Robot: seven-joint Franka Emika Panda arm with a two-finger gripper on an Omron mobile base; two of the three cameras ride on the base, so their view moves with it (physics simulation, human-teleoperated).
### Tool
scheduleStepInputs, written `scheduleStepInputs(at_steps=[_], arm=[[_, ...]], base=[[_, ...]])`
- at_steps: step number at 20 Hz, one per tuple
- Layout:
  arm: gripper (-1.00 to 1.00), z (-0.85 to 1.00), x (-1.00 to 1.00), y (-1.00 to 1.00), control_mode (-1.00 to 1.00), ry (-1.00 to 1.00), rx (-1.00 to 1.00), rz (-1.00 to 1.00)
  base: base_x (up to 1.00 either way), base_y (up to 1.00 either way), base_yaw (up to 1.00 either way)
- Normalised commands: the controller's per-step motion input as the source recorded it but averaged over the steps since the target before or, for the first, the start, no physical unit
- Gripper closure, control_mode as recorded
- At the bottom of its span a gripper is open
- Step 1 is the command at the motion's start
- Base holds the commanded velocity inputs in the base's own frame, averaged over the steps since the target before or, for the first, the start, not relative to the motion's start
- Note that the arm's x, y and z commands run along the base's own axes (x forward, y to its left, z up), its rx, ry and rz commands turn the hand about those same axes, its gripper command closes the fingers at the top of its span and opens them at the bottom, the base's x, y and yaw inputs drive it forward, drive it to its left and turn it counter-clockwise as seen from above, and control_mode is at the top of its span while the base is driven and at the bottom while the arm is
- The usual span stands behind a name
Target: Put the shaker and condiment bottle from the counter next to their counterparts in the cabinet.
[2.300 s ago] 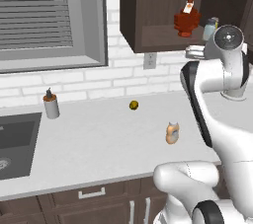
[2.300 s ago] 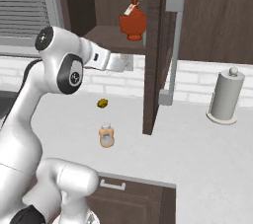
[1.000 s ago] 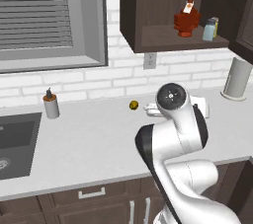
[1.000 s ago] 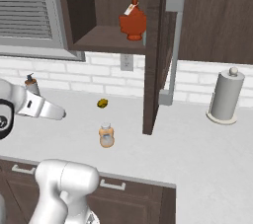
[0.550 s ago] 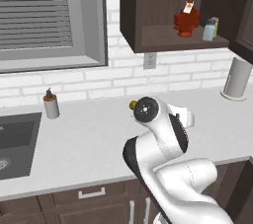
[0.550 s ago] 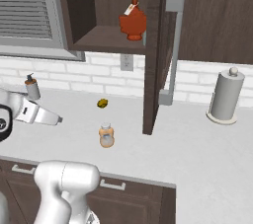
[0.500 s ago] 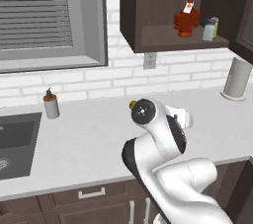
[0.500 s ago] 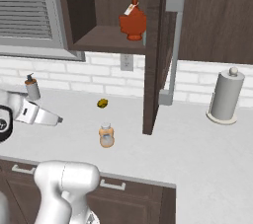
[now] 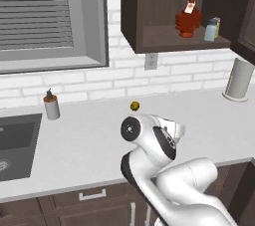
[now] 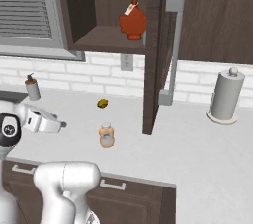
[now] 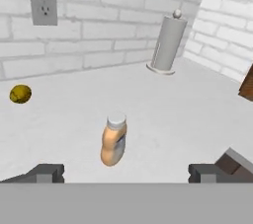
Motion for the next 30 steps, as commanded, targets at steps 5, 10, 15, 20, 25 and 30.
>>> scheduleStepInputs(at_steps=[5,10,15,20,25,30], arm=[[-1.00,-0.46,0.00,-0.45,-1.00,-0.23,0.00,0.00],[-1.00,-0.51,-0.03,-0.20,-1.00,-0.21,-0.03,0.02],[-1.00,-0.62,0.00,-0.27,-1.00,-0.28,-0.03,0.03],[-1.00,-0.44,0.00,-0.44,-1.00,-0.23,0.00,0.00],[-1.00,-0.35,0.00,-0.45,-1.00,-0.16,0.00,0.00],[-1.00,-0.12,0.20,-0.30,-1.00,-0.04,0.00,0.00]], base=[[0.00,0.00,0.00],[0.00,0.00,0.00],[0.00,0.00,0.00],[0.00,0.00,0.00],[0.00,0.00,0.00],[0.00,0.00,0.00]])
